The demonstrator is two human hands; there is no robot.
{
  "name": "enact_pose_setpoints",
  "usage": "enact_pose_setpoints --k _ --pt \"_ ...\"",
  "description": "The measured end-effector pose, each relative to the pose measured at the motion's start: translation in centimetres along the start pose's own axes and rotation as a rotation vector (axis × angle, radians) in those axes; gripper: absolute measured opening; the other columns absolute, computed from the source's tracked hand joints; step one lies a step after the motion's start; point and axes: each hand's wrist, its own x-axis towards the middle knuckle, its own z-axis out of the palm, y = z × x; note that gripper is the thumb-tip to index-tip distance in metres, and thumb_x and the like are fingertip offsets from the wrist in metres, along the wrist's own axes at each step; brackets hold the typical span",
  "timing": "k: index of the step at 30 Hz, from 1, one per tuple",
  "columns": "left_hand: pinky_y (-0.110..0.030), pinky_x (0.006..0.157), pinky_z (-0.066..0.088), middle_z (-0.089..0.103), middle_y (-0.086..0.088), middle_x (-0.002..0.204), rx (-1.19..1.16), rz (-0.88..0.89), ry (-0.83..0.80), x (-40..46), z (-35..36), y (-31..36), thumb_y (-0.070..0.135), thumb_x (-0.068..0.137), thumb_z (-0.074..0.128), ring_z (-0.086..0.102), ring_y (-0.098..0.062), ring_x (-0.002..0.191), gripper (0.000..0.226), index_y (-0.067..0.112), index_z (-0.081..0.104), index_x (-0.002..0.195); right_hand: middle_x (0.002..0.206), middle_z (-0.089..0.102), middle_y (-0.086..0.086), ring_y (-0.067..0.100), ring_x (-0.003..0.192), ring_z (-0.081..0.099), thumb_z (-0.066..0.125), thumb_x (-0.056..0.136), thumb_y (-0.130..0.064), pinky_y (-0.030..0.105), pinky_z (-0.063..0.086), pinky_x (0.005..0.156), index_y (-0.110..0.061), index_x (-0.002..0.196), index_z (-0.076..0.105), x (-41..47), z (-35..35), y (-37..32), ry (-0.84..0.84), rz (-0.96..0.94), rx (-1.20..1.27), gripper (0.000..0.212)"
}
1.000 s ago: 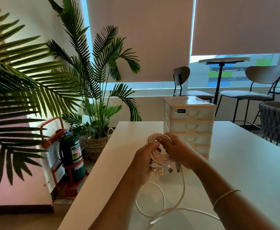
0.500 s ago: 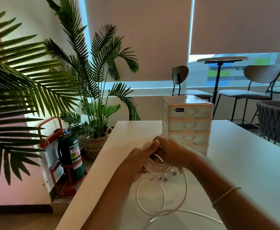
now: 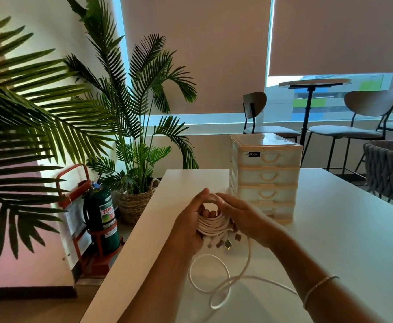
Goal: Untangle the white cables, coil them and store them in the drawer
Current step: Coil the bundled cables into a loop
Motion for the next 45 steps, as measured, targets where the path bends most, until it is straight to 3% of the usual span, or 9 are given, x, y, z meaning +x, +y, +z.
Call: enact_pose_setpoints --k 3,6,10,14,27,33,39,42,45 --pt "-0.013 0.034 0.041 0.049 0.004 0.037 -0.057 0.032 0.024 0.0 0.2 0.1 0.027 0.089 0.056 0.050 -0.005 0.031 0.028 0.010 0.055 0.068 0.083 0.065 0.011 0.015 0.070 0.060 0.030 0.099 -0.034 0.037 0.052 0.071 -0.021 0.107 0.059 0.2 1.4 1.5 0.211 -0.049 -0.179 0.033" --pt "-0.017 0.038 0.047 0.051 0.002 0.037 -0.089 0.038 0.013 -0.2 0.2 0.2 0.026 0.090 0.054 0.052 -0.009 0.032 0.029 0.009 0.053 0.066 0.073 0.061 -0.011 0.010 0.071 0.057 0.035 0.099 -0.032 0.033 0.051 0.073 -0.030 0.103 0.065 0.1 2.3 2.4 0.351 -0.047 -0.143 0.030" --pt "-0.021 0.040 0.049 0.047 0.002 0.034 -0.177 0.041 0.071 0.1 -0.1 0.5 0.022 0.090 0.054 0.050 -0.010 0.030 0.032 0.009 0.053 0.061 0.066 0.061 -0.001 0.004 0.049 0.055 0.037 0.099 -0.018 0.017 0.042 0.048 -0.022 0.079 0.063 -0.7 2.9 1.6 0.305 0.013 0.146 0.033" --pt "-0.021 0.043 0.046 0.040 0.005 0.039 -0.181 0.050 0.181 0.6 -0.8 0.4 0.023 0.081 0.065 0.045 -0.007 0.032 0.015 0.015 0.056 0.073 0.073 0.063 0.011 0.015 0.055 0.055 0.040 0.097 -0.015 0.029 0.047 0.048 -0.017 0.086 0.066 -0.9 3.5 1.8 0.315 0.062 0.076 0.028" --pt "-0.014 0.037 0.039 0.030 0.006 0.031 -0.149 0.052 0.078 0.0 -0.4 0.2 0.021 0.085 0.060 0.032 -0.006 0.026 0.033 0.016 0.042 0.059 0.051 0.056 0.000 0.009 0.043 0.033 0.063 0.080 0.003 0.018 0.025 0.039 -0.012 0.065 0.065 -1.0 0.9 0.3 0.359 0.397 0.341 0.022" --pt "-0.016 0.038 0.038 0.029 0.006 0.031 -0.128 0.075 0.074 0.2 -0.5 0.0 0.020 0.086 0.058 0.031 -0.006 0.026 0.027 0.015 0.046 0.062 0.058 0.052 0.005 0.007 0.038 0.032 0.067 0.077 0.000 0.017 0.025 0.035 -0.011 0.066 0.062 -0.9 1.0 0.0 0.366 0.356 0.143 0.017" --pt "-0.020 0.046 0.039 0.031 0.007 0.033 -0.076 0.072 0.128 0.4 -0.3 -0.1 0.020 0.084 0.061 0.035 -0.006 0.029 0.029 0.016 0.046 0.060 0.062 0.064 -0.002 0.003 0.051 0.056 0.062 0.081 -0.012 0.016 0.048 0.049 -0.017 0.061 0.064 -1.2 1.9 -0.9 0.437 0.221 -0.453 0.021" --pt "-0.018 0.042 0.043 0.038 0.006 0.033 -0.086 0.078 0.188 0.1 0.2 -0.3 0.017 0.084 0.063 0.042 -0.007 0.028 0.032 0.014 0.044 0.058 0.072 0.065 0.004 0.020 0.067 0.065 0.053 0.085 -0.014 0.031 0.056 0.064 -0.010 0.077 0.066 -1.1 2.9 -1.2 0.407 0.228 -0.655 0.015" --pt "-0.025 0.050 0.044 0.045 0.004 0.035 -0.094 0.079 0.213 -0.3 0.5 -0.5 0.016 0.082 0.065 0.049 -0.010 0.031 0.026 0.010 0.050 0.062 0.063 0.050 -0.001 0.022 0.072 0.060 0.051 0.088 -0.012 0.027 0.049 0.064 -0.009 0.092 0.065 -1.4 3.6 -1.9 0.309 0.230 -0.826 0.015"
